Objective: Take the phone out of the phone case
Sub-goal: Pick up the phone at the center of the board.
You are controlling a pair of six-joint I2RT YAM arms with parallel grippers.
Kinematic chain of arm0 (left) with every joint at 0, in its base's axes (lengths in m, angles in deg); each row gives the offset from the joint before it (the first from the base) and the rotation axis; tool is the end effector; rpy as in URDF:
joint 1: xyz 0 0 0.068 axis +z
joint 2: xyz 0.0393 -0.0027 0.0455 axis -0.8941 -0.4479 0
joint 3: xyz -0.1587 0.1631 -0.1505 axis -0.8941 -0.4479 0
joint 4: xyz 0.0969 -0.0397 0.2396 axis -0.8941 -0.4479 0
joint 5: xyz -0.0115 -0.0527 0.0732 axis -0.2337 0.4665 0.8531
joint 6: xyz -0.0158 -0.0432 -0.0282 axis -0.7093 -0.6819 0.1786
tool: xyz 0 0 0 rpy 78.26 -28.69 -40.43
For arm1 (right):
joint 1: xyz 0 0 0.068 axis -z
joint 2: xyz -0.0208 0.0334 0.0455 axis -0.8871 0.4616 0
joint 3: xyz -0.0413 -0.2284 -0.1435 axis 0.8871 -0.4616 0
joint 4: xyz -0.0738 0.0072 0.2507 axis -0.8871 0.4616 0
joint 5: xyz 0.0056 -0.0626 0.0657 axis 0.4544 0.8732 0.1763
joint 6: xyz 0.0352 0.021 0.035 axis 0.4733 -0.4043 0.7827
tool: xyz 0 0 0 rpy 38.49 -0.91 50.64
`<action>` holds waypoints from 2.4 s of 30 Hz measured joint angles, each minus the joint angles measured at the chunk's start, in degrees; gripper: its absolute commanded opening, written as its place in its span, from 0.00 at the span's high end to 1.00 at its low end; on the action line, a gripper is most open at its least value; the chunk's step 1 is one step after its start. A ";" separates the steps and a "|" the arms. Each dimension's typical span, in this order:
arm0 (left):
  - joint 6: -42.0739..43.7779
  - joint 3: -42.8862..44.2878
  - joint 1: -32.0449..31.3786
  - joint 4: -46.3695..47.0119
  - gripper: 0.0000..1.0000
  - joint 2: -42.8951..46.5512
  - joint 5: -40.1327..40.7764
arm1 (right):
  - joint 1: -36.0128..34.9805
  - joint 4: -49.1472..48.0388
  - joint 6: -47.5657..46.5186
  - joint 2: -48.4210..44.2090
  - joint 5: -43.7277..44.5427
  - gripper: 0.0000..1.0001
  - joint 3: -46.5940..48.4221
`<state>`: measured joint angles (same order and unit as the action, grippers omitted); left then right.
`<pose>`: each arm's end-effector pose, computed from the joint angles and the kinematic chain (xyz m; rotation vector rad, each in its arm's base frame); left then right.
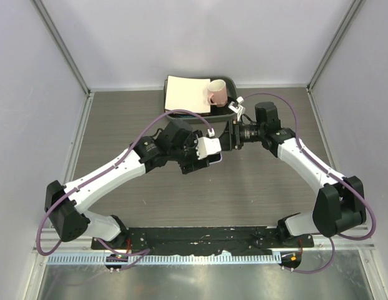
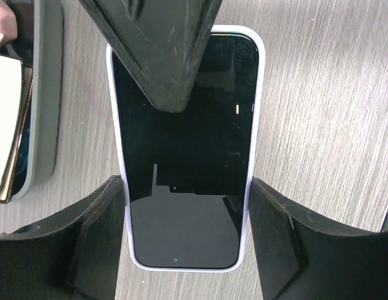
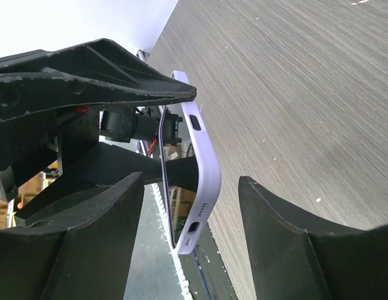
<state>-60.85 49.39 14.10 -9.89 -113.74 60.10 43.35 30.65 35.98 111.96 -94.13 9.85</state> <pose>0.1909 -0.2312 0.3311 1.5332 1.7610 -0.3828 0.2731 0.1264 0.2969 -0.5871 2.1068 1.4588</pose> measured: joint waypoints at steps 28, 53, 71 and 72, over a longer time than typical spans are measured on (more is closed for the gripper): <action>0.52 1.09 -3.48 1.95 1.00 -2.36 6.67 | -0.74 -9.66 7.93 0.13 -2.93 0.49 -6.69; -0.39 2.91 -3.96 2.95 0.00 -3.48 7.67 | -0.50 -6.97 7.74 -3.56 0.17 0.99 -7.93; -30.69 7.50 21.29 11.85 0.00 3.41 -27.15 | 6.16 5.07 -9.03 -13.66 3.30 0.99 0.02; -33.66 6.64 22.27 14.27 0.00 3.67 -30.36 | 6.16 5.03 -9.29 -14.60 3.32 0.99 0.35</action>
<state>-94.51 56.03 36.37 4.39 -110.06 29.74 49.52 35.67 26.69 97.36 -90.81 10.20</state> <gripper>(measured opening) 0.996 0.197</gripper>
